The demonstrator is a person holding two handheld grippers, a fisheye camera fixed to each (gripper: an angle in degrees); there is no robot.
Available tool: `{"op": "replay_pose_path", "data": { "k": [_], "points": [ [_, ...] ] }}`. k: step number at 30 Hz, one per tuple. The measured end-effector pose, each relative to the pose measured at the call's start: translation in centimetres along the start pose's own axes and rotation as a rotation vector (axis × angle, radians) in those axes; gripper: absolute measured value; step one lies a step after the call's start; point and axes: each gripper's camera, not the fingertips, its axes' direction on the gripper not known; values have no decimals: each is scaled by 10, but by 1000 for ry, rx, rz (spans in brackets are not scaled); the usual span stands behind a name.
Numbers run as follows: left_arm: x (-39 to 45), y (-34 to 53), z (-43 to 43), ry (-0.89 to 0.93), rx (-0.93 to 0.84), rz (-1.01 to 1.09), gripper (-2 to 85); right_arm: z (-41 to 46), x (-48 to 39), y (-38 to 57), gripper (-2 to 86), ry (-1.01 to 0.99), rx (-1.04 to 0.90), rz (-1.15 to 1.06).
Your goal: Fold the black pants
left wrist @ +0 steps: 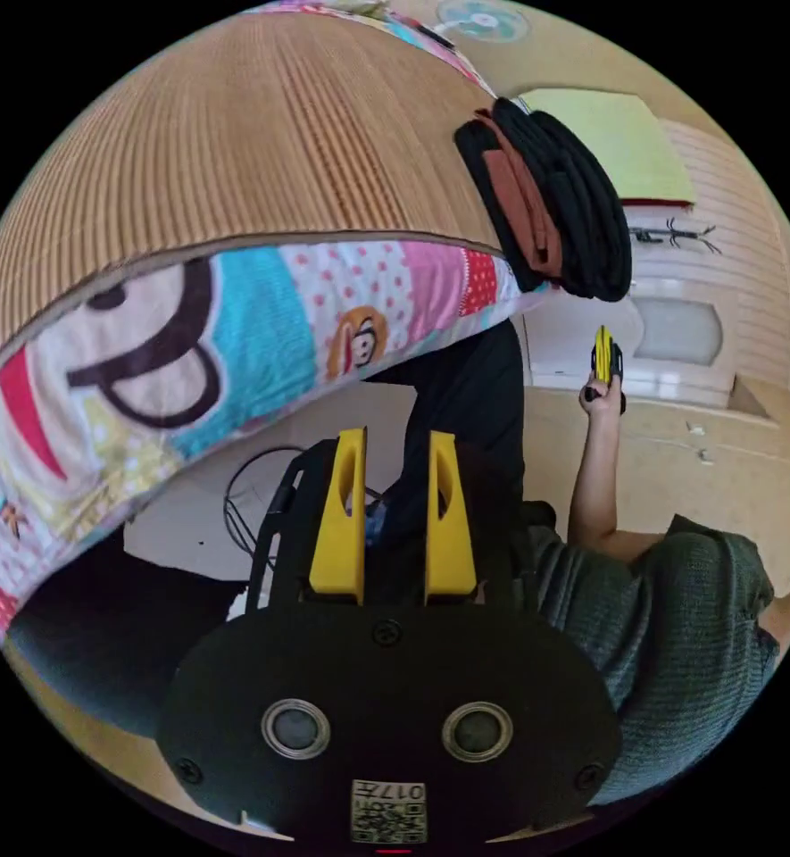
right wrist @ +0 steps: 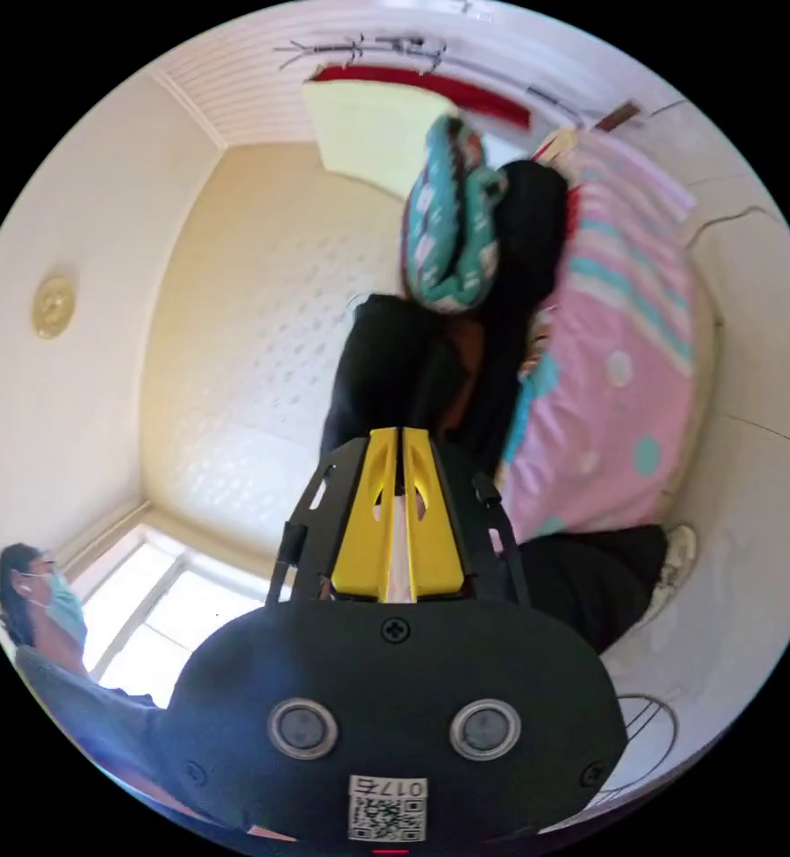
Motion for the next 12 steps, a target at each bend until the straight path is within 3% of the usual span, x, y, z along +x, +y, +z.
{"op": "replay_pose_path", "data": {
  "k": [3,8,12],
  "points": [
    [-66,61,-71,48,268,-195,86,9,-29,38,10,55,91,-110],
    [-147,134,-227,-147,682,-408,105,127,-116,42,5,-46,-199,-355],
    [-209,143,-312,-226,826,-536,117,200,-158,66,4,-205,-402,-396]
  ]
}}
